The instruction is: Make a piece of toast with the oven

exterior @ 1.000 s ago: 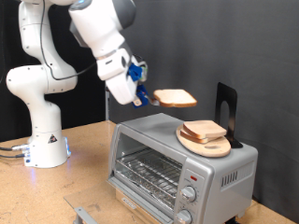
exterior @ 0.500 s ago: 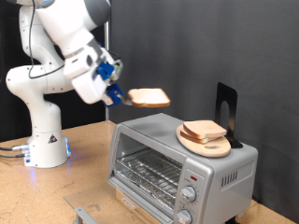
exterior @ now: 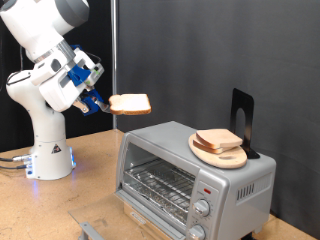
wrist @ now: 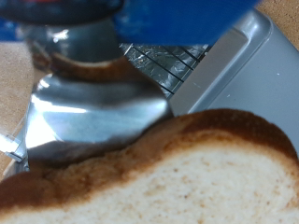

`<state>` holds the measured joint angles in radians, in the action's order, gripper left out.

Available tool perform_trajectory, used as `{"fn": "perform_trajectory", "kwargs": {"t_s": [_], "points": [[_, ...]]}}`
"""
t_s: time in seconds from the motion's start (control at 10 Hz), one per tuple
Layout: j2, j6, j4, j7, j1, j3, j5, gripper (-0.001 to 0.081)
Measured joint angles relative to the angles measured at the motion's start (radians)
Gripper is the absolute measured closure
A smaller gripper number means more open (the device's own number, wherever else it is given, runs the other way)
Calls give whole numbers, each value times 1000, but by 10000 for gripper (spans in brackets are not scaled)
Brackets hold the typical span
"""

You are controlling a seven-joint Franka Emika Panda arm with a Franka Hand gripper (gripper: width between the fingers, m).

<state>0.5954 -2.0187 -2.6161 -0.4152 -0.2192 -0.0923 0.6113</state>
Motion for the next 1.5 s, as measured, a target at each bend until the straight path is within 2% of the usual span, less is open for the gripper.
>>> {"fn": "perform_trajectory", "kwargs": {"t_s": [0.2, 0.4, 0.7, 1.0, 1.2, 1.3, 1.5], "points": [[0, -40, -19, -46, 0, -7, 12, 391], [-10, -166, -80, -110, -12, -22, 14, 398], [-109, -351, -131, -133, -31, -25, -8, 414], [-255, -443, -128, -157, -29, -27, -3, 414], [-355, -497, -112, -241, -21, -30, 81, 414], [-418, -507, -76, -268, -17, -30, 107, 414], [-412, -487, -80, -272, -18, -28, 81, 414]]}}
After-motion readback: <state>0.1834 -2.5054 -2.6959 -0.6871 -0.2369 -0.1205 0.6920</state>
